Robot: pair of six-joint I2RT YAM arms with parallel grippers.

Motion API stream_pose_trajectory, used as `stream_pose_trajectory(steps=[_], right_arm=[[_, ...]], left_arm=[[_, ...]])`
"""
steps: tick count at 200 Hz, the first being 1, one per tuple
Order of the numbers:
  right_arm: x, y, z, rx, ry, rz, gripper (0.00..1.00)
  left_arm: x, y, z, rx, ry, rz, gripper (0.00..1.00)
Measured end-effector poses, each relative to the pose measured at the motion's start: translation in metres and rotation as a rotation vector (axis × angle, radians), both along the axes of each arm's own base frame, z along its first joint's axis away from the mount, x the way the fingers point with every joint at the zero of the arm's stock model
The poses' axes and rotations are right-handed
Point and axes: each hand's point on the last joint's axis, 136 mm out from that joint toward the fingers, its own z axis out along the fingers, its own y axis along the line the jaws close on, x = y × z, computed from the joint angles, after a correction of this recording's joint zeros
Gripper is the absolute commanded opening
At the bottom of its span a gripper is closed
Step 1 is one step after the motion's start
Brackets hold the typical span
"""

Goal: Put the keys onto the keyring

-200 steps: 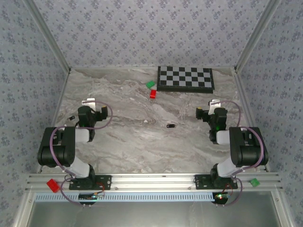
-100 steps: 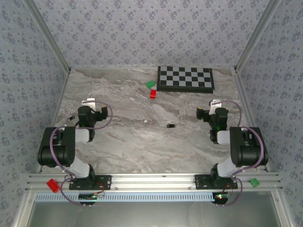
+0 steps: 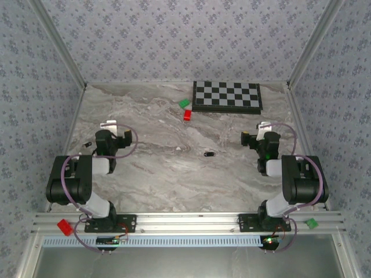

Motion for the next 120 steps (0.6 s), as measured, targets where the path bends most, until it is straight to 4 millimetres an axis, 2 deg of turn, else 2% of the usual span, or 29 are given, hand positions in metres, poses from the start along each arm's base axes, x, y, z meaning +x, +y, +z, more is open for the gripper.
stream_pose_trajectory(steps=[28,42,54,69,84,97,108,120], right_arm=[[-0.001,0.000,0.004,-0.036,-0.006,-0.046,0.99],[-0.004,0.000,0.016,-0.056,-0.027,-0.073,0.99],[-0.009,-0.003,0.038,-0.063,-0.064,-0.113,0.99],[-0.016,-0.010,0.069,-0.004,-0.116,-0.176,0.99],[-0.024,-0.018,0.104,0.131,-0.174,-0.250,1.00],[-0.030,-0.026,0.127,0.253,-0.218,-0.299,0.99],[-0.035,-0.029,0.140,0.346,-0.245,-0.308,0.99],[-0.040,-0.031,0.145,0.424,-0.245,-0.306,1.00]], left_arm=[[-0.003,0.003,-0.003,0.000,0.042,0.019,1.00],[-0.002,0.010,0.010,0.003,0.062,0.065,1.00],[0.001,0.019,0.036,-0.006,0.043,0.122,1.00],[0.003,0.030,0.083,-0.050,-0.012,0.212,1.00],[-0.004,0.044,0.134,-0.152,-0.076,0.342,1.00],[-0.013,0.055,0.169,-0.240,-0.115,0.416,1.00],[-0.021,0.061,0.184,-0.296,-0.126,0.453,1.00],[-0.031,0.063,0.182,-0.342,-0.095,0.488,1.00]])
